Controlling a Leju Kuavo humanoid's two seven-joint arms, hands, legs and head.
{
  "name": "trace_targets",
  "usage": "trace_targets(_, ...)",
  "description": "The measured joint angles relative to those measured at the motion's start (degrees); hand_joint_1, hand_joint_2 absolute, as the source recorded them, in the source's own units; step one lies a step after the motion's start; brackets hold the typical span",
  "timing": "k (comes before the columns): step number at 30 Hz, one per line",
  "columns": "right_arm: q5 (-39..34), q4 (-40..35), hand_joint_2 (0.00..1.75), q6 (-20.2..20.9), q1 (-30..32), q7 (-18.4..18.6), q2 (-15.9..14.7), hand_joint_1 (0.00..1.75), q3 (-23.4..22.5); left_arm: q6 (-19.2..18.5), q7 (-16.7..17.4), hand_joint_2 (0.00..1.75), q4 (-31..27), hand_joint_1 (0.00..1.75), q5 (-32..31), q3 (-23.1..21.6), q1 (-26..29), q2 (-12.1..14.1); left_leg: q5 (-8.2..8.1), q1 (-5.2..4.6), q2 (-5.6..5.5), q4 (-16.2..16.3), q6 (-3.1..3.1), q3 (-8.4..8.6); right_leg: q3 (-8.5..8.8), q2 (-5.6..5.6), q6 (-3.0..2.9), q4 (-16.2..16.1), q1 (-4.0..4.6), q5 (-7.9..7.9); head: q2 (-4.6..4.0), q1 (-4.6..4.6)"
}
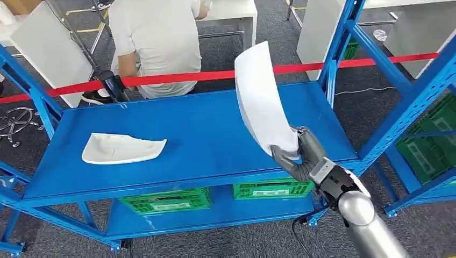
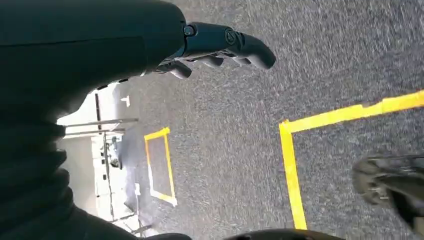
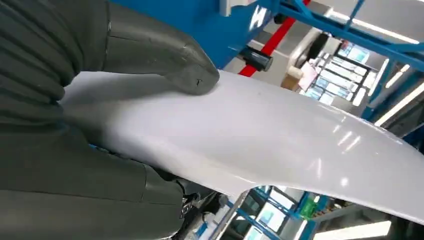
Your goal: Take the parts from the cabinet and place them on the table.
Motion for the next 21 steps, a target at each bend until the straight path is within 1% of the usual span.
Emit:
trace_targets(1,0.24,-0.33,1.75,-0.20,0.05,0.20,0.00,1.75,0.00,-0.13,0.05,1.75,-0.02,0.00,0.00,0.00,-0.02,-0.07,1.48,-0.55,-0.04,-3.91,0.97,2.76,-0.41,0.02,-0.04,0.00,0.38,0.38,0.00,0.00)
trace_targets(2,0.46,-0.79,1.75,-0.55,0.07,0.35,0.00,1.75,-0.02,-0.22,0.09,1.75,-0.02,0.00,0.00,0.00,-0.03,-0.13,2.58,-1.11,-0.10,-8.43,2.08,5.87,-0.74,0.07,-0.09,-0.02,0.68,0.74,-0.02,0.02)
trace_targets(3,0.74,-1.31,1.75,-0.94,0.23,0.48,0.09,1.75,-0.13,-0.31,0.22,1.75,0.00,0.00,0.00,-0.02,-0.13,0.15,1.30,-1.97,-0.12,-14.12,4.01,9.19,-0.85,0.00,-0.05,-0.02,0.47,1.16,0.00,0.17)
trace_targets(4,0.96,-1.58,1.75,-1.09,0.38,0.50,0.13,1.75,-0.35,-0.31,0.44,1.75,-0.05,0.00,0.00,-0.02,-0.09,-0.09,2.17,-2.03,0.52,-14.25,3.60,9.93,-0.77,-0.03,0.33,-0.48,0.48,1.57,-0.02,0.39)
trace_targets(5,1.20,-1.71,1.75,-1.18,0.68,0.50,0.15,1.75,-0.50,-0.31,0.54,1.75,0.02,0.00,0.02,-0.02,-0.12,-0.04,3.02,-2.44,0.36,-14.62,3.46,9.75,-0.59,-0.29,0.75,-0.72,0.16,1.90,0.00,0.30)
trace_targets(6,1.44,-1.88,1.75,-1.22,0.96,0.50,0.24,1.75,-0.52,-0.31,0.87,1.75,0.00,0.00,0.11,0.00,-0.23,-0.18,3.10,-2.65,0.23,-15.34,3.80,9.52,-0.59,-0.39,1.14,-0.99,-0.13,2.35,0.00,0.33)
trace_targets(7,1.49,-1.93,1.75,-1.00,1.01,0.61,0.26,1.75,-0.57,-0.33,1.10,1.75,0.00,0.00,0.20,0.00,-0.41,-0.15,3.62,-2.75,0.27,-15.89,3.83,9.44,-0.50,-0.41,1.46,-1.50,-0.15,2.92,0.00,0.35)
trace_targets(8,1.47,-1.93,1.75,-0.55,0.88,0.79,0.29,1.75,-0.63,-0.33,1.27,1.75,0.00,0.00,0.24,0.00,-0.33,-0.41,4.90,-2.08,0.48,-17.44,3.74,9.54,-0.64,-0.34,1.72,-1.74,0.21,3.27,0.00,0.33)
trace_targets(9,1.44,-1.88,1.75,-0.26,0.67,0.99,0.35,1.75,-0.70,-0.31,1.27,1.75,0.02,0.00,0.37,0.00,-0.36,-0.59,5.92,-1.93,0.84,-18.17,3.44,9.72,-1.27,-0.36,2.03,-0.76,0.12,1.45,-0.02,0.46)
trace_targets(10,1.42,-1.82,1.75,0.02,0.17,1.29,0.35,1.75,-0.72,-0.31,1.29,1.75,0.00,0.00,0.39,0.00,-0.38,-0.59,6.71,-1.88,0.95,-18.32,3.94,8.99,-2.16,-0.39,2.25,1.74,0.05,-1.88,0.00,0.57)
trace_targets(11,1.40,-1.75,1.75,0.20,-0.12,1.55,0.37,1.75,-0.79,-0.31,1.27,1.75,0.00,0.00,0.52,0.00,-0.37,-0.68,7.34,-1.84,1.04,-18.27,3.87,8.10,-3.21,-0.42,2.61,5.56,-0.14,-5.06,-0.02,0.63)
trace_targets(12,1.40,-1.75,1.75,0.37,-0.11,1.55,0.39,1.75,-0.79,-0.33,1.27,1.75,-0.02,0.00,0.57,0.00,-0.36,-0.81,7.87,-1.84,1.06,-18.15,3.85,7.31,-4.14,-0.42,2.93,9.38,-0.34,-7.33,0.00,0.61)
trace_targets(13,1.40,-1.73,1.75,0.44,-0.07,1.55,0.42,1.75,-0.79,-0.33,1.27,1.75,-0.02,0.00,0.59,0.00,-0.35,-0.92,8.37,-1.82,1.08,-17.95,3.80,6.45,-4.63,-0.42,3.24,12.43,-0.47,-8.38,0.00,0.61)
trace_targets(14,1.40,-1.69,1.75,0.41,-0.11,1.55,0.46,1.75,-0.79,-0.31,1.27,1.75,-0.02,0.00,0.61,0.00,-0.34,-0.96,8.86,-1.74,1.15,-17.62,3.68,5.44,-4.33,-0.42,3.50,13.70,-0.62,-7.92,0.00,0.63)
trace_targets(15,1.40,-1.69,1.75,0.41,-0.17,1.55,0.46,1.75,-0.81,-0.31,1.27,1.75,-0.02,0.00,0.63,0.00,-0.34,-1.07,9.30,-1.58,1.19,-17.13,3.46,4.36,-2.84,-0.44,3.80,12.44,-0.76,-6.18,0.00,0.61)
trace_targets(16,1.40,-1.69,1.75,0.41,-0.23,1.55,0.48,1.75,-0.81,-0.33,1.27,1.75,-0.02,0.00,0.63,0.00,-0.34,-1.18,9.68,-1.35,1.20,-16.55,3.19,3.23,-0.23,-0.47,4.06,9.13,-0.91,-4.05,0.00,0.63)
trace_targets(17,1.42,-1.69,1.75,0.41,-0.31,1.55,0.48,1.75,-0.81,-0.33,1.27,1.75,-0.02,0.00,0.66,0.00,-0.36,-1.22,9.99,-1.11,1.20,-15.80,2.87,2.15,3.01,-0.55,4.38,4.75,-1.08,-2.62,0.00,0.63)
trace_targets(18,1.49,-1.69,1.75,0.44,-0.47,1.60,0.50,1.75,-0.81,-0.33,1.27,1.75,-0.02,0.00,0.63,0.00,-0.44,-1.20,10.25,-1.05,1.19,-14.85,2.49,1.28,6.04,-0.62,4.57,0.13,-1.26,-3.91,0.00,0.63)
trace_targets(19,1.79,-1.69,1.75,0.52,-0.59,1.79,0.59,1.75,-0.81,-0.33,1.23,1.75,-0.02,0.00,0.57,0.00,-0.40,-1.07,10.51,-1.12,0.95,-14.18,2.10,0.53,7.04,-0.34,3.64,-1.66,-0.57,-5.05,0.00,0.88)
trace_targets(20,2.05,-1.69,1.75,0.50,-0.40,2.01,0.64,1.75,-0.85,-0.35,1.25,1.75,-0.02,0.00,0.46,-0.02,-0.27,-1.18,10.64,-1.22,0.88,-14.13,1.83,0.82,5.97,-0.18,2.48,-0.52,-0.53,-4.15,-0.02,0.85)
trace_targets(21,2.65,-1.71,1.75,0.55,-0.65,2.25,0.64,1.75,-0.87,-0.46,1.23,1.75,-0.02,0.00,0.18,-0.02,-0.28,-1.20,10.78,-1.22,0.89,-13.90,1.58,0.71,6.13,-0.13,2.02,-1.14,-0.61,-4.90,0.00,0.81)
